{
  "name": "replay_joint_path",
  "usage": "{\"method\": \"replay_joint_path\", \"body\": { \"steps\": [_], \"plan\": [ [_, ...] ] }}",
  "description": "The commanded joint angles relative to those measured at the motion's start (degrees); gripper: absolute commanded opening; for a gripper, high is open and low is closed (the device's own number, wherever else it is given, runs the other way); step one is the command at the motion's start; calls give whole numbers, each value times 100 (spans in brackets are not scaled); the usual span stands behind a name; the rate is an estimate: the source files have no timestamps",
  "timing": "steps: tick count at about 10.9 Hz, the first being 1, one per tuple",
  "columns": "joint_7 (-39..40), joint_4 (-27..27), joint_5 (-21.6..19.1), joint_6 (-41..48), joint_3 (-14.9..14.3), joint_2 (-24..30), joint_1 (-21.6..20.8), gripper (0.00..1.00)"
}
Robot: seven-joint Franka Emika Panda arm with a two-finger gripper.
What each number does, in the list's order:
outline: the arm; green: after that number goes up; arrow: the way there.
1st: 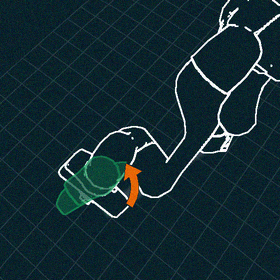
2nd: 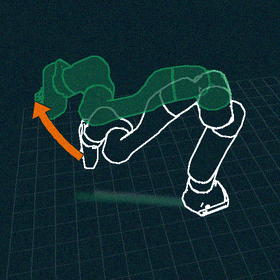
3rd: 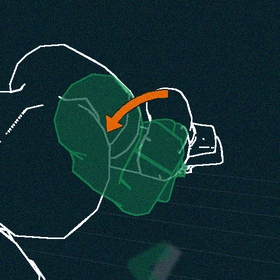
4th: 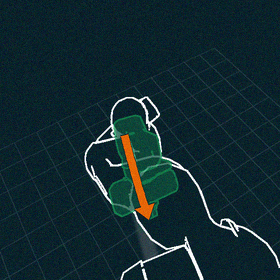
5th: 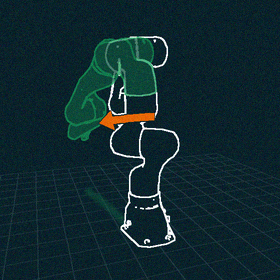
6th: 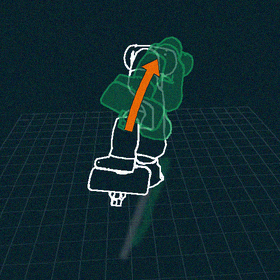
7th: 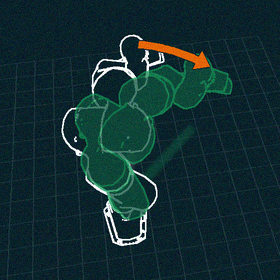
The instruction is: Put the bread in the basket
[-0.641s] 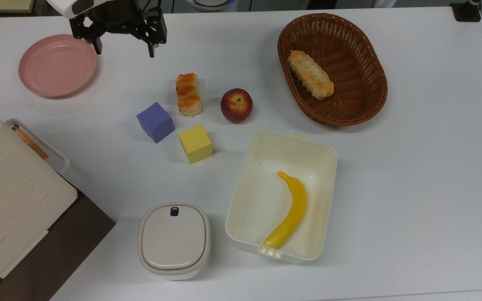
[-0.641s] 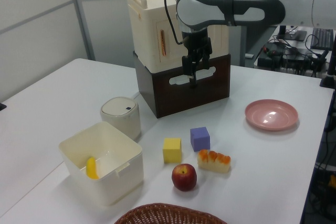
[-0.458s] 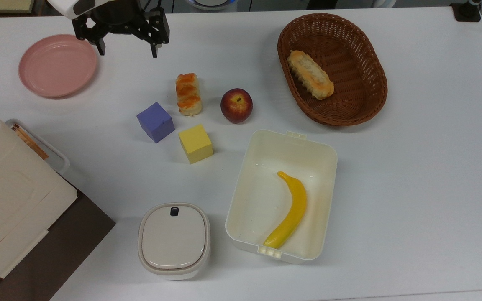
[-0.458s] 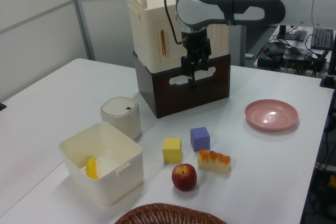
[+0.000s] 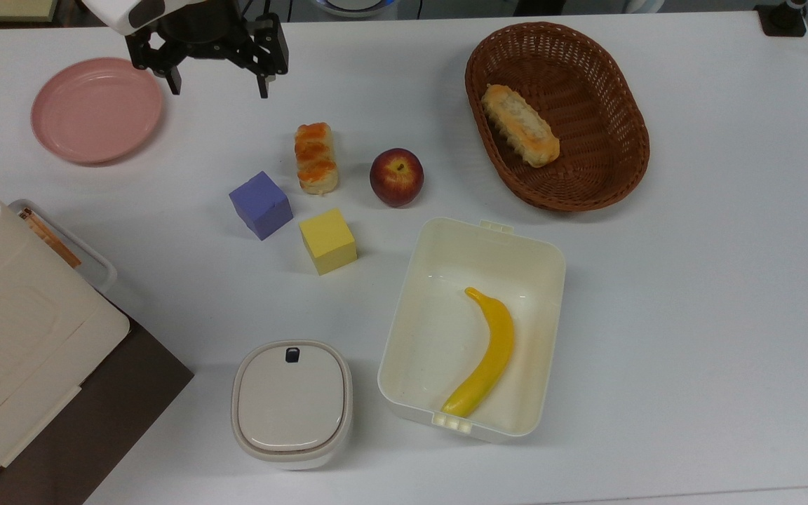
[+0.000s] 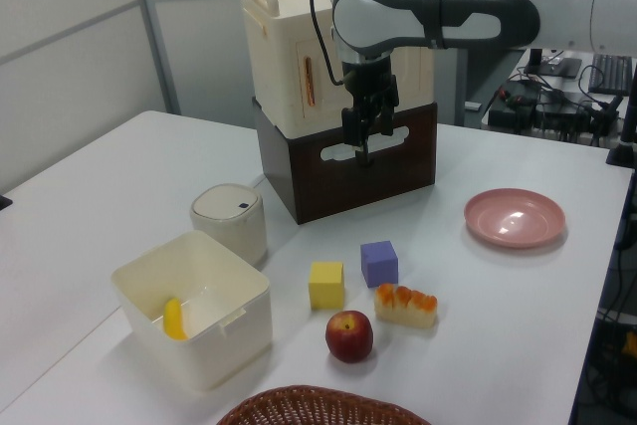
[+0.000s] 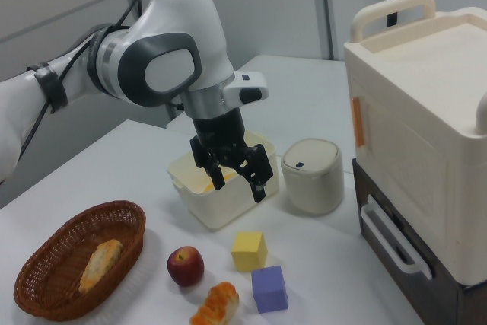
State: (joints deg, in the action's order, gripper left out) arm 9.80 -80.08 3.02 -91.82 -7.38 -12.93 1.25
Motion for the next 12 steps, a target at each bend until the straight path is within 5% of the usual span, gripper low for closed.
{"method": "replay_joint_path", "body": {
  "steps": [1,12],
  "plan": [
    [57,-61,-135,42,-27,54,-46,100],
    [285,-43,-293,174,-36,45,-29,100]
  ]
}}
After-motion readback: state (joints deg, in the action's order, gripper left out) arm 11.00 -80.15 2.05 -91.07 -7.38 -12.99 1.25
